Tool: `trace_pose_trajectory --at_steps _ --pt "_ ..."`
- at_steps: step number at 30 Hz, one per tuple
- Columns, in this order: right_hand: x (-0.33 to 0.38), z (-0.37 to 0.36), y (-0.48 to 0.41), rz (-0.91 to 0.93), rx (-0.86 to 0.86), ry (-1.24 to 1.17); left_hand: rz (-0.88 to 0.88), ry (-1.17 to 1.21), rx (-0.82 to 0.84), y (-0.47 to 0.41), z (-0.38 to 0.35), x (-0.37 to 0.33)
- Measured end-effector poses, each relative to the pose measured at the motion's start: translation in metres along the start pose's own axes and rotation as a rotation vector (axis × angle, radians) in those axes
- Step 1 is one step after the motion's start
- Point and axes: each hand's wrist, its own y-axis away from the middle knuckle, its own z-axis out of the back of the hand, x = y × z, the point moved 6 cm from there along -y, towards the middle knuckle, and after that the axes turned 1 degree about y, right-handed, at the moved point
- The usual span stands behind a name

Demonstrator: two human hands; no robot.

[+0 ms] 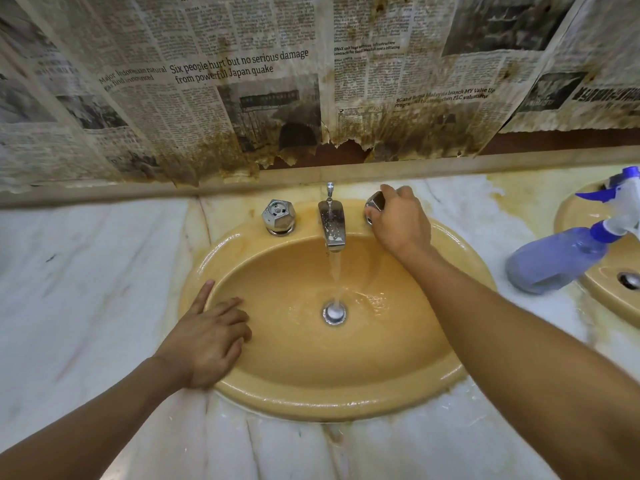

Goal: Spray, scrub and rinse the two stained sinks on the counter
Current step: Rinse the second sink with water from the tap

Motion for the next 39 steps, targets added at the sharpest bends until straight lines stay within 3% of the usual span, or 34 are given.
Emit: trace_pose_trajectory --at_steps 3,5,7,9,13,19,23,25,26,28,29,30,31,34,36,39 --pt "-0.015 -0.018 0.048 -0.211 -0.239 -0.369 -0.062 0.005 0.02 -0.004 0.0 -0.004" --pt "-0.019 -0.068 0.081 -0.472 -0.001 -0.68 -0.106 0.041 0.073 -0.008 -0.005 -0.006" --pt "-0.006 -0.114 0.11 -0.849 0.329 -1.196 -0.099 0.107 0.194 -0.019 -0.011 -0.008" --pt "0.017 -0.132 0.123 -1.118 0.517 -1.593 -0.072 0.093 0.305 -0.034 -0.017 -0.011" --pt "0.04 -0.122 0.1 -1.12 0.546 -1.898 -0.062 -0.07 0.453 -0.074 -0.028 -0.017" --pt "0.033 -0.116 0.097 -1.115 0.588 -2.007 -0.229 -0.221 0.384 -0.119 -0.045 -0.024" --pt "0.022 -0.109 0.096 -1.186 0.503 -2.028 -0.318 -0.402 0.261 -0.149 -0.036 -0.027" --pt "0.032 -0.101 0.097 -1.12 0.582 -1.982 -0.425 -0.544 0.271 -0.158 -0.04 -0.025" --pt "0.038 -0.097 0.102 -1.07 0.674 -1.927 -0.393 -0.555 0.373 -0.158 -0.037 -0.02" --pt "0.044 -0.096 0.113 -1.012 0.841 -1.788 -0.267 -0.525 0.394 -0.147 -0.038 -0.01" --pt "0.041 -0.096 0.115 -1.009 0.861 -1.745 -0.305 -0.617 0.417 -0.139 -0.047 -0.008" --pt "0.035 -0.097 0.113 -1.026 0.845 -1.746 -0.377 -0.633 0.352 -0.132 -0.062 -0.011" --pt "0.028 -0.097 0.109 -1.057 0.799 -1.771 -0.418 -0.607 0.434 -0.119 -0.081 -0.01" --pt "0.022 -0.102 0.098 -1.147 0.707 -1.904 -0.373 -0.537 0.468 -0.115 -0.08 0.0" --pt "0.035 -0.103 0.102 -1.098 0.794 -1.907 -0.289 -0.538 0.404 -0.132 -0.063 0.004" --pt "0.041 -0.107 0.104 -1.098 0.829 -1.902 -0.33 -0.738 0.314 -0.147 -0.044 -0.018"
